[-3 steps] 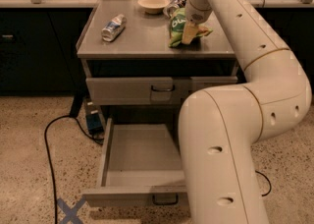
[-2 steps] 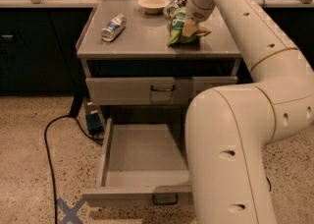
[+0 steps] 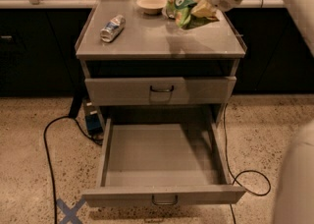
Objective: Place green rice chip bag into middle drawer
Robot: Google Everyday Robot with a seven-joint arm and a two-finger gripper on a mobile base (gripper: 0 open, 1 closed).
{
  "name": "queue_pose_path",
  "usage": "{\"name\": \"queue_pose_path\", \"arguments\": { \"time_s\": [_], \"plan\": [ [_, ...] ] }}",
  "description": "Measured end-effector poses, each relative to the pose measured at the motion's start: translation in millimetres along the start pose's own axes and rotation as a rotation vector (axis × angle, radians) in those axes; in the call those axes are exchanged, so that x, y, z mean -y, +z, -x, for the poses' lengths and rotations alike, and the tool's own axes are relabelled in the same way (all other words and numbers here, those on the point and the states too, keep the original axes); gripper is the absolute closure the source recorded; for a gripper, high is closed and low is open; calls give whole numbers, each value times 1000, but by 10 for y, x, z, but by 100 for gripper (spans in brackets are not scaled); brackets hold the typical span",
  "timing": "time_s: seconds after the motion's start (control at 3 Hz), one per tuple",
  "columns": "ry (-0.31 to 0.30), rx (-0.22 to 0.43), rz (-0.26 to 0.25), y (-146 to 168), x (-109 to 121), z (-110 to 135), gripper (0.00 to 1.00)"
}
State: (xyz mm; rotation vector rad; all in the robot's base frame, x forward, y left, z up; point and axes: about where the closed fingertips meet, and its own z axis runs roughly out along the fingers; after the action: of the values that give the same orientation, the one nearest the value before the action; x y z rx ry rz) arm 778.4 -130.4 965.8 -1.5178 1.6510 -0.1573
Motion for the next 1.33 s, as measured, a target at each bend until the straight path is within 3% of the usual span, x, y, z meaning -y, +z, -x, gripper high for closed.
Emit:
{"name": "queue_pose_path", "arguments": {
  "time_s": [0.33, 0.67, 1.0, 1.33],
  "plan": [
    [-10, 153, 53, -306, -558, 95, 100],
    [-41, 260, 180, -412, -1242, 164, 100],
    [-126, 358, 317, -512, -1744, 277, 100],
    [-145, 364, 344, -518, -1818, 288, 100]
  ]
}}
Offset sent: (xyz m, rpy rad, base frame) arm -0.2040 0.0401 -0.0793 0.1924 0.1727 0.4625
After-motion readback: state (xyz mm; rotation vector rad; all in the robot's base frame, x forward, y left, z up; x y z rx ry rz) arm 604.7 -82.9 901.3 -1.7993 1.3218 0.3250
